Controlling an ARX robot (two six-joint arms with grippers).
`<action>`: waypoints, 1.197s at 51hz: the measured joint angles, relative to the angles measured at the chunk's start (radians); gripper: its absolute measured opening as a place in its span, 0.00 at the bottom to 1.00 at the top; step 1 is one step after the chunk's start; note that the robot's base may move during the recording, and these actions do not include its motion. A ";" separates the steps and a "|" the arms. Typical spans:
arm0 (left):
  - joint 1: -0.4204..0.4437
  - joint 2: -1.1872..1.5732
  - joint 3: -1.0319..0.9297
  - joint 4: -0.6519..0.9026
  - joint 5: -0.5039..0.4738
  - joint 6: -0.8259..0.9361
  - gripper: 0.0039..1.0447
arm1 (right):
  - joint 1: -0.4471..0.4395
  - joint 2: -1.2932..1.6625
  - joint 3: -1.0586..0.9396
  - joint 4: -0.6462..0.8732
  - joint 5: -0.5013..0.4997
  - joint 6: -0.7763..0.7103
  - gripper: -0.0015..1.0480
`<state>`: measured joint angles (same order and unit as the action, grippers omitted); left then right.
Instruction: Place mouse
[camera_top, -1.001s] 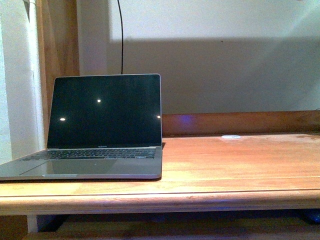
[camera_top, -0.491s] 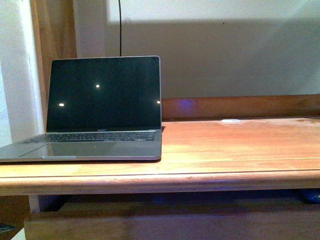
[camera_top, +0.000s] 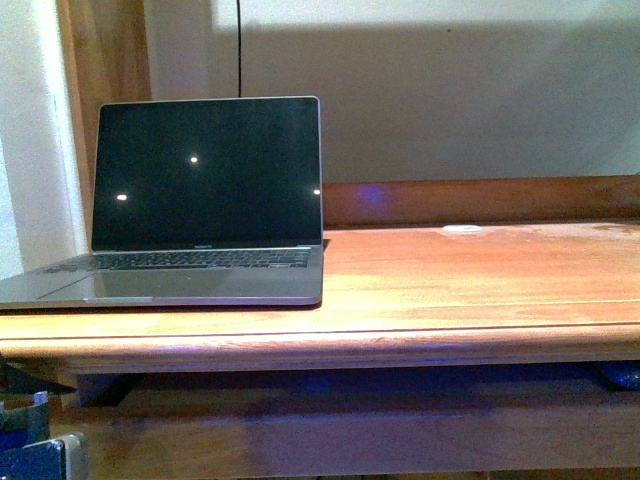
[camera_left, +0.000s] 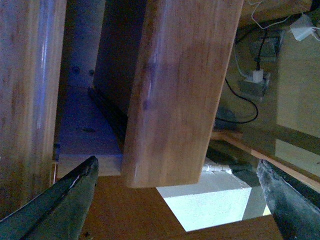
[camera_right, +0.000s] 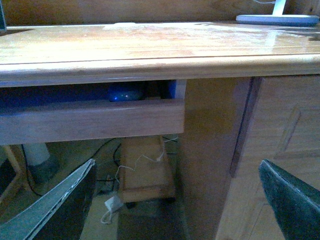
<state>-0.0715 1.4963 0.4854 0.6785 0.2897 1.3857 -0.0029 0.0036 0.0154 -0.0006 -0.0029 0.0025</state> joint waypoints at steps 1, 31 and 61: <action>0.002 0.010 0.005 0.008 0.005 0.003 0.93 | 0.000 0.000 0.000 0.000 0.000 0.000 0.93; -0.015 0.243 0.089 0.161 0.102 0.020 0.93 | 0.000 0.000 0.000 0.000 0.000 0.000 0.93; -0.152 0.149 0.165 -0.156 0.001 -0.266 0.93 | 0.000 0.000 0.000 0.000 0.000 0.000 0.93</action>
<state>-0.2234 1.6451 0.6502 0.5228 0.2905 1.1202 -0.0029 0.0036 0.0154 -0.0006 -0.0029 0.0021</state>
